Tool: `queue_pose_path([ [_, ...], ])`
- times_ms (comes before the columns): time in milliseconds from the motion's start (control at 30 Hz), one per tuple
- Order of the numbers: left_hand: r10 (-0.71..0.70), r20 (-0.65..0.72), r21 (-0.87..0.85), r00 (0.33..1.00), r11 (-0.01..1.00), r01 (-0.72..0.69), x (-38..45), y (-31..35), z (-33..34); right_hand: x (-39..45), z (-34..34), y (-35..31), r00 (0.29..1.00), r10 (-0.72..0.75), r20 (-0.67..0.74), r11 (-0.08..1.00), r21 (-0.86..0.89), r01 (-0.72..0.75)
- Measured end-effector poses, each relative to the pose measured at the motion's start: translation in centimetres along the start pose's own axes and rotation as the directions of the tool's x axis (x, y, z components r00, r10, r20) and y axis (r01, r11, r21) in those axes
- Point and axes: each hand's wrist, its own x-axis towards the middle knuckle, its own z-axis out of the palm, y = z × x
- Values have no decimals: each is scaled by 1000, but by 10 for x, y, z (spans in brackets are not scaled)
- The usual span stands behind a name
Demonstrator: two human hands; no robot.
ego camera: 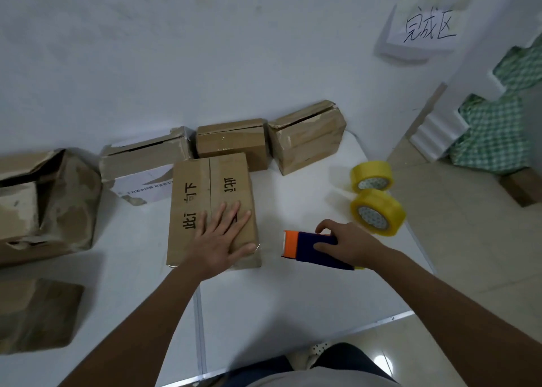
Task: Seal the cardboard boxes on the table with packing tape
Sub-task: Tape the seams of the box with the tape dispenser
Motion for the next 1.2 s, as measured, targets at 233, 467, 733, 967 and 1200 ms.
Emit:
queue_pose_path([
  [233,-50,-40,-33,998,998,49,-2,6,4,16,40,-36,976,2,-216,997,-70,-17],
  [467,-178,-27,-46,984,983,176,2,16,6,39,43,-50,957,60,-284,987,-126,-99],
  [733,-141,13,-123,990,982,142,-2,14,3,61,21,-8,888,290,-357,946,-32,-323],
  [967,-110,86,-360,990,923,134,-1,5,-9,70,72,-27,916,285,-281,954,-8,-299],
  [1200,-114,110,-493,987,856,154,0,2,-14,51,81,-74,990,-129,-57,823,551,139],
])
